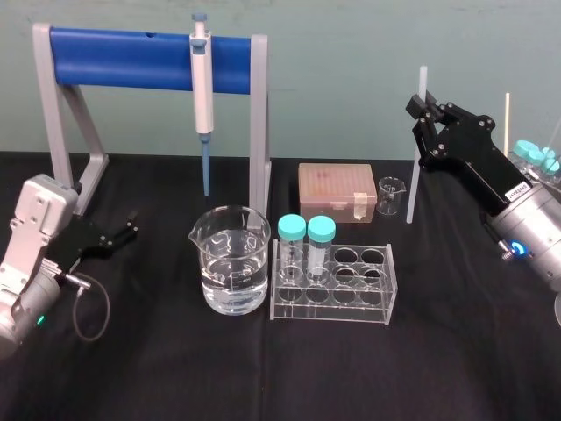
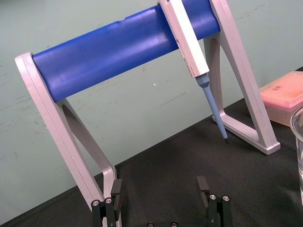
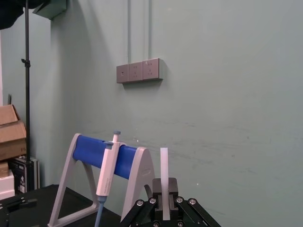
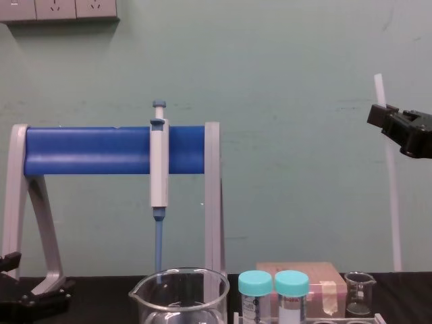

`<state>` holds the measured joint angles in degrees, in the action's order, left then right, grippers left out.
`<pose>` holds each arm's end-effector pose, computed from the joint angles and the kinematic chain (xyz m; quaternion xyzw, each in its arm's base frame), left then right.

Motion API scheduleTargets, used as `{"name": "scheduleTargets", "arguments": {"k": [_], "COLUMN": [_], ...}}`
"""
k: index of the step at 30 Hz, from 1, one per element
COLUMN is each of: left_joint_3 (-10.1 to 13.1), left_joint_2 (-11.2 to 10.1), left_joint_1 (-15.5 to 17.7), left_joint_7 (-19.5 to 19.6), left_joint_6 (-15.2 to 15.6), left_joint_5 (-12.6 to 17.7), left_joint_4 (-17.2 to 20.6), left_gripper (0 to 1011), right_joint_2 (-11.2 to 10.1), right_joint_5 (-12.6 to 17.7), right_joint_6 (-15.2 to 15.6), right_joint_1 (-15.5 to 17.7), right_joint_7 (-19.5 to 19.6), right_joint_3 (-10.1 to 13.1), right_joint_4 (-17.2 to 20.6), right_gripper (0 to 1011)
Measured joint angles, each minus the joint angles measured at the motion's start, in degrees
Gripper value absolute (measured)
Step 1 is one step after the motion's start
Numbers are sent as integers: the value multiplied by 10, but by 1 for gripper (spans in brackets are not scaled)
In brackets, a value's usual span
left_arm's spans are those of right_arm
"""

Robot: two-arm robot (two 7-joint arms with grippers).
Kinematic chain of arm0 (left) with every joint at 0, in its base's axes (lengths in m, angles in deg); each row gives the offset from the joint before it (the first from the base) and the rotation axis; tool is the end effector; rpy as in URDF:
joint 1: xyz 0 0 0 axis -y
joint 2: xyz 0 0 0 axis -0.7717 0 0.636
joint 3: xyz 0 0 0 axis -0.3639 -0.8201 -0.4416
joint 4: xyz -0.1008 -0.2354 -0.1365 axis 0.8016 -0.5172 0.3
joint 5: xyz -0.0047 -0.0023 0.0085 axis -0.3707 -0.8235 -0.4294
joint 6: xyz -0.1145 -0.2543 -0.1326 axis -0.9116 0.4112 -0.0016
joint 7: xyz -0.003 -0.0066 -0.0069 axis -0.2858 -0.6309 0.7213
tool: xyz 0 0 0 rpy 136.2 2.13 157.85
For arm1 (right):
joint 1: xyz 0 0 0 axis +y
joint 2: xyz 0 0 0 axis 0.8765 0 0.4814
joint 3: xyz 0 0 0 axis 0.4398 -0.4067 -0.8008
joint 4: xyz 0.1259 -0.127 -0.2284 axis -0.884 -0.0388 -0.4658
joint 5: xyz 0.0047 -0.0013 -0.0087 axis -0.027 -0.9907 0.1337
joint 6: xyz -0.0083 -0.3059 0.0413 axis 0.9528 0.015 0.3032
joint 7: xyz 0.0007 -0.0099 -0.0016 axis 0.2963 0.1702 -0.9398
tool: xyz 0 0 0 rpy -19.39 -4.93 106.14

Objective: Pick up the stirring rod with one hand, then place it down.

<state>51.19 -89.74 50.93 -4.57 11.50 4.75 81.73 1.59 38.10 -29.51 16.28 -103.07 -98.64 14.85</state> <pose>0.3581 0.0827 -0.3022 0.1413 -0.1325 0.5799 0.7913 0.3812 -0.0596 -0.2307 0.1222 -0.1093 -0.4520 0.8768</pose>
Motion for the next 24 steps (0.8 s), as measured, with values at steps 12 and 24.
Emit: {"name": "scheduleTargets", "arguments": {"k": [12,24], "left_joint_3": [0,0], "left_joint_2": [0,0], "left_joint_1": [0,0], "left_joint_7": [0,0], "left_joint_6": [0,0], "left_joint_5": [0,0], "left_joint_4": [0,0], "left_gripper": [1000,1000], "right_joint_2": [2,3], "right_joint_5": [-3,-4], "right_joint_6": [1,1], "right_joint_1": [-1,-1], "right_joint_7": [-1,-1], "right_joint_3": [-1,-2], "right_joint_4": [-2,-3], "right_gripper": [71,71]}}
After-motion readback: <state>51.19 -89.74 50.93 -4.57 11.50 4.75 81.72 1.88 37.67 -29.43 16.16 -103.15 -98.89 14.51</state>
